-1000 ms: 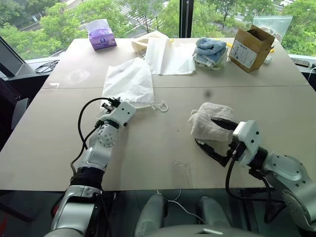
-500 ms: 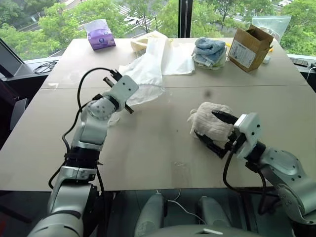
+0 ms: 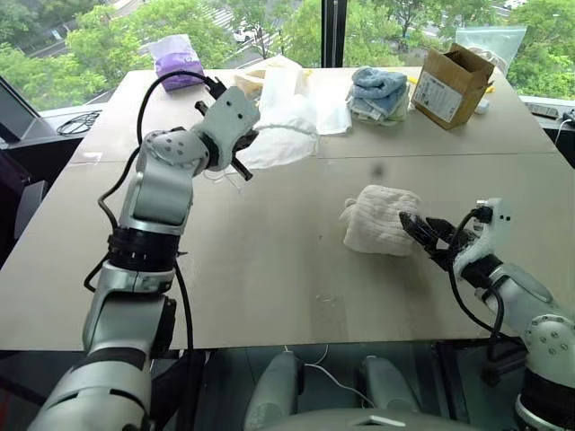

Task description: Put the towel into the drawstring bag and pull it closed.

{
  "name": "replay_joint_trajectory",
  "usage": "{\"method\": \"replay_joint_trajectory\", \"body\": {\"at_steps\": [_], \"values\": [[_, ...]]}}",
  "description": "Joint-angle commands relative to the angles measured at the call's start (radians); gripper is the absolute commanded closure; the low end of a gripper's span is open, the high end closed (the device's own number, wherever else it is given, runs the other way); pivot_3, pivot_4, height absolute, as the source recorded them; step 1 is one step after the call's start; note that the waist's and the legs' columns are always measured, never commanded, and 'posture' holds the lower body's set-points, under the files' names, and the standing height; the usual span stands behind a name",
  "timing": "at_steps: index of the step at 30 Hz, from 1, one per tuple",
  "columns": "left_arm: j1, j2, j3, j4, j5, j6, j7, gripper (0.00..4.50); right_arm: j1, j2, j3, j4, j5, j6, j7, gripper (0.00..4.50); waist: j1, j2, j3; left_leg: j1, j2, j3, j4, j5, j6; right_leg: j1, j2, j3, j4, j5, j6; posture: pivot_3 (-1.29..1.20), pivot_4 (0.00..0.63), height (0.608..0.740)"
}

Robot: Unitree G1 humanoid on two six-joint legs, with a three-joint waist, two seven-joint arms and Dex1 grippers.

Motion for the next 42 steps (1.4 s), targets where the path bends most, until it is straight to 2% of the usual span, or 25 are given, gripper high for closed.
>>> {"method": "replay_joint_trajectory", "body": {"at_steps": [1, 4, 8, 15, 20, 23, 31, 34, 37, 42], "values": [[-0.038, 0.014, 0.009, -0.011, -0.02, 0.048, -0.009, 4.46, -0.042, 0.055, -0.033, 0.08, 0.096, 0.001, -0.074, 0.0, -0.007, 0.0, 0.0, 0.0, 0.0, 0.0, 0.0, 0.0, 0.0, 0.0, 0.0, 0.0, 0.0, 0.0, 0.0, 0.0, 0.15, 0.74], [-0.052, 0.022, 0.004, -0.011, -0.039, 0.094, -0.028, 4.46, -0.079, 0.103, -0.029, 0.186, 0.135, -0.014, -0.066, 0.0, -0.017, 0.0, 0.0, 0.0, 0.0, 0.002, 0.0, 0.0, 0.0, -0.002, 0.001, 0.002, 0.001, 0.0, 0.0, 0.0, 0.15, 0.74], [-0.067, 0.038, -0.004, 0.002, -0.06, 0.109, -0.055, 4.46, -0.153, 0.182, -0.017, 0.29, 0.29, -0.002, -0.052, 0.0, -0.028, 0.001, 0.001, 0.0, 0.002, 0.003, -0.001, 0.0, 0.0, -0.003, 0.001, 0.003, 0.002, 0.0, 0.0, 0.0, 0.15, 0.74], [-0.089, 0.049, -0.027, 0.045, -0.063, 0.084, -0.057, 4.46, -0.197, 0.173, 0.087, 0.395, 0.223, 0.018, -0.032, 0.0, -0.035, 0.001, 0.001, -0.002, 0.002, 0.005, -0.001, 0.0, 0.0, -0.006, 0.001, 0.005, 0.002, 0.0, 0.0, 0.0, 0.15, 0.74], [-0.094, 0.042, -0.038, 0.048, -0.068, 0.101, -0.065, 4.46, -0.2, 0.094, 0.212, 0.408, 0.067, 0.029, 0.016, 0.0, -0.04, 0.001, 0.001, 0.0, 0.002, 0.007, -0.001, 0.0, 0.0, -0.006, 0.002, 0.007, 0.003, 0.0, 0.0, 0.0, 0.15, 0.74], [-0.093, 0.042, -0.038, 0.05, -0.07, 0.107, -0.066, 4.5, -0.198, 0.063, 0.258, 0.4, 0.005, 0.023, 0.047, 0.81, -0.04, 0.0, 0.0, 0.0, 0.003, 0.008, -0.001, 0.0, 0.0, -0.006, 0.003, 0.007, 0.004, 0.0, 0.0, 0.0, 0.15, 0.74], [-0.094, 0.039, -0.05, 0.073, -0.074, 0.097, -0.053, 4.5, -0.202, 0.05, 0.298, 0.37, -0.085, 0.027, 0.081, 4.43, -0.04, -0.004, -0.002, -0.001, 0.004, 0.009, -0.001, 0.0, 0.0, -0.008, 0.003, 0.008, 0.004, 0.0, 0.0, 0.0, 0.15, 0.74], [-0.095, 0.029, -0.054, 0.079, -0.085, 0.109, -0.057, 4.5, -0.207, 0.087, 0.252, 0.346, -0.036, 0.01, 0.109, 4.49, -0.039, -0.005, -0.003, 0.0, 0.006, 0.009, 0.0, 0.0, 0.0, -0.007, 0.003, 0.008, 0.004, 0.0, 0.0, 0.0, 0.15, 0.74], [-0.1, -0.003, -0.044, 0.095, -0.112, 0.139, -0.057, 4.5, -0.211, 0.128, 0.164, 0.286, 0.122, 0.016, 0.152, 4.49, -0.036, -0.004, -0.002, -0.001, 0.007, 0.009, 0.0, 0.0, 0.0, -0.007, 0.003, 0.008, 0.004, 0.0, 0.0, 0.0, 0.15, 0.74], [-0.122, -0.031, -0.039, 0.148, -0.131, 0.133, -0.051, 4.5, -0.163, 0.046, 0.18, 0.165, 0.258, 0.091, 0.281, 4.49, -0.036, -0.002, 0.0, -0.007, 0.006, 0.009, 0.0, 0.0, 0.0, -0.013, 0.002, 0.008, 0.004, 0.0, 0.0, 0.0, 0.15, 0.74]]}}
